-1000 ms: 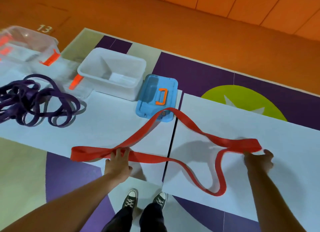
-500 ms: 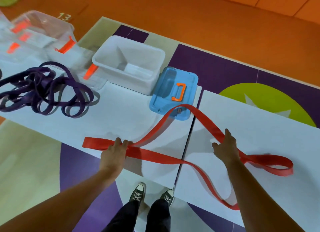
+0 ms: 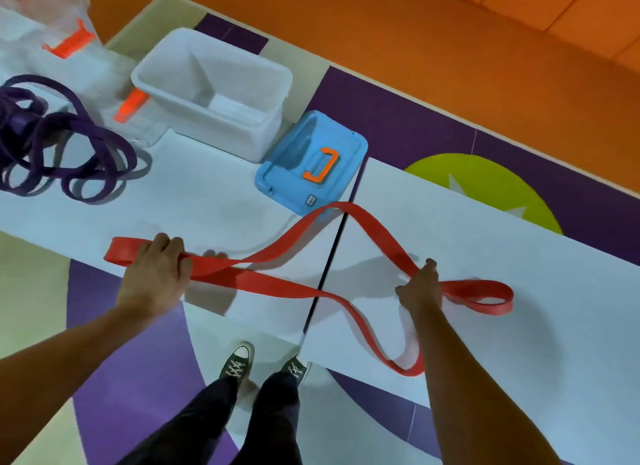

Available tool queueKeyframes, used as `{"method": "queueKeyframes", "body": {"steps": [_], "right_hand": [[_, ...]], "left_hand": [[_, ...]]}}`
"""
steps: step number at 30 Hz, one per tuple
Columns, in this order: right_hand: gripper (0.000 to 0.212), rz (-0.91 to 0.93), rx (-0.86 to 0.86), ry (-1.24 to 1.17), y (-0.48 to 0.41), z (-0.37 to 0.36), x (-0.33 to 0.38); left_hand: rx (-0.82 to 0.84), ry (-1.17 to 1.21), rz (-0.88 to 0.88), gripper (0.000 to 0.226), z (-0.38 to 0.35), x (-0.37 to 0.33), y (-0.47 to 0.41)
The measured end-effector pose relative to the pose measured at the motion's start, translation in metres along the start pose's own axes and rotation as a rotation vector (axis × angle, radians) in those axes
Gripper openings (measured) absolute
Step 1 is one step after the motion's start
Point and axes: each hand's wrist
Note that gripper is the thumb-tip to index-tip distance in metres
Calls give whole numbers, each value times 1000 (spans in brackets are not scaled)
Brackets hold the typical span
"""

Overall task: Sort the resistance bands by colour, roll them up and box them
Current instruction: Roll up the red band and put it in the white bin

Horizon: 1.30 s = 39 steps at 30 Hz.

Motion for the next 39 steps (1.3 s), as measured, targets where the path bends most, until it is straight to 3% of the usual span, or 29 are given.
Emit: {"method": "queueKeyframes", "body": {"steps": [2, 3, 5, 7, 10, 14, 16, 18, 20, 24, 28, 39], "right_hand": [[77, -44, -29, 30, 3, -2, -9], [66, -74, -47, 51, 6, -2, -14], [37, -138, -116, 67, 18, -2, -24], [24, -160, -223, 53, 26, 0, -41], [21, -157, -366, -48, 30, 17, -78], [20, -162, -481, -79, 19, 60, -121], [22, -208, -500, -132, 12, 75, -130], [34, -252, -452, -213, 10, 81, -134], [58, -258, -300, -232, 12, 74, -139], [85, -290, -56, -142, 19, 50, -135], [64, -200, -115, -183, 42, 36, -102], [47, 358, -13, -44, 129, -53, 99]], "left_hand": [[0, -102, -199, 21, -2, -4, 6], [-7, -123, -212, 19, -9, -4, 9], [-34, -50, -67, 20, -11, -10, 8], [-55, 74, 110, 23, -9, -14, 6], [-36, 89, 105, 24, -3, -11, 5], [41, -103, -63, 32, 3, -9, 3], [183, -116, 55, 19, 11, -25, 1], [346, -37, 110, 11, 13, -40, -3], [447, -29, 156, 21, 13, -47, -9], [420, 36, 301, 26, 20, -55, -13], [411, 86, 279, 46, 23, -54, -14], [278, 84, 411, 38, 51, 43, -16]]}}
Point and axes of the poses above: each hand's wrist, its own y-axis away from the middle knuckle, its own z-axis out of the back of the hand, x = y × z, and after that the axes turned 4 degrees about -x, right-handed
